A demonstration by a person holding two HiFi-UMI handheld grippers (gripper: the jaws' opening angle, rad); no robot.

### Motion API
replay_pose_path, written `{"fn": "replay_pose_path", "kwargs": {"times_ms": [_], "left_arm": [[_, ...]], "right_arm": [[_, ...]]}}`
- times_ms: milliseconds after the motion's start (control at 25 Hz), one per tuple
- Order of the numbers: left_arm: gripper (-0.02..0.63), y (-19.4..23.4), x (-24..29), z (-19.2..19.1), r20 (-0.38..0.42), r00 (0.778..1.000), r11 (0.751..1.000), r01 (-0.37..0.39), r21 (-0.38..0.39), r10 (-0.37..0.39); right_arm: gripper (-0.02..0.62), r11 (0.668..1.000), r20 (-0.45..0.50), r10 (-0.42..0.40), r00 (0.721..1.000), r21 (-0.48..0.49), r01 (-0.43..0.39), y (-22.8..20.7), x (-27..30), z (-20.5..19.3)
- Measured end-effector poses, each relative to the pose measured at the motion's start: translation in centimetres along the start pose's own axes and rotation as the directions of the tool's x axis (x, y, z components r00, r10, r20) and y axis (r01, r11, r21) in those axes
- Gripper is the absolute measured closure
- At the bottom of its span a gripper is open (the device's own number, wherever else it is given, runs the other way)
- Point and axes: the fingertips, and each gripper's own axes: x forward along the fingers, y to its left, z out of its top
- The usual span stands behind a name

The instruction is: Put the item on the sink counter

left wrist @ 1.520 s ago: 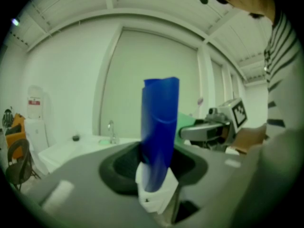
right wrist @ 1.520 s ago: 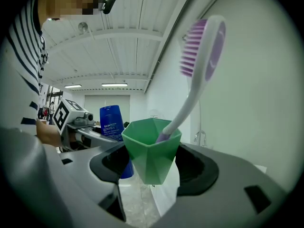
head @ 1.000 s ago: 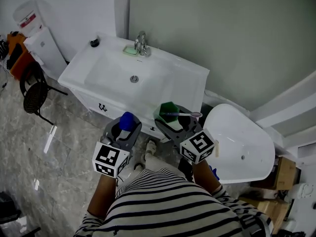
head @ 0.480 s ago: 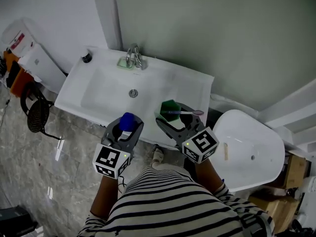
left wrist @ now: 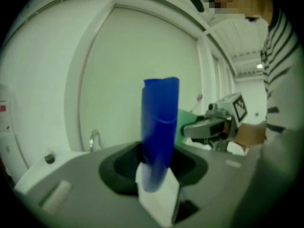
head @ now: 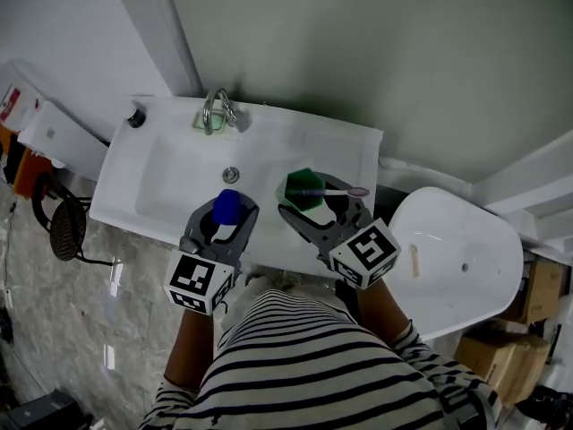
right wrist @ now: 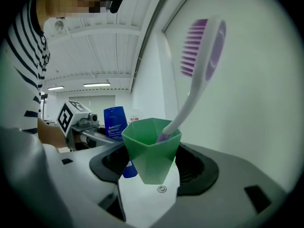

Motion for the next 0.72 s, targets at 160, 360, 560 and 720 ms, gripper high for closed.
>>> {"fn": "replay_pose_path", "kwargs": {"times_ms": [160, 360, 560, 720], "left_arm": [[0.440, 0.8, 1.3, 0.1, 0.002, 0.999, 0.999, 0.035, 0.002, -0.035], [0.440, 2.3, 3.5, 0.2, -0.009, 0.995, 0.995, 0.100, 0.000, -0.100], [0.440, 4.1, 5.9, 0.2, -0.017, 0.987, 0.987, 0.158, 0.002, -0.158], [0.440, 6.2, 8.0, 0.1, -0.020, 0.985, 0.985, 0.170, 0.004, -0.170]], "right_arm": [[0.290, 0.999, -0.014, -0.041, 0.999, 0.013, 0.041, -1.0, 0.2, -0.5], [0.290, 0.994, -0.025, -0.102, 0.994, 0.032, 0.103, -2.5, 1.3, -0.5], [0.290, 0.987, -0.039, -0.149, 0.988, 0.052, 0.151, -4.2, 3.5, -0.9], [0.290, 0.983, -0.057, -0.176, 0.983, 0.047, 0.178, -6.2, 5.7, -1.6]]}}
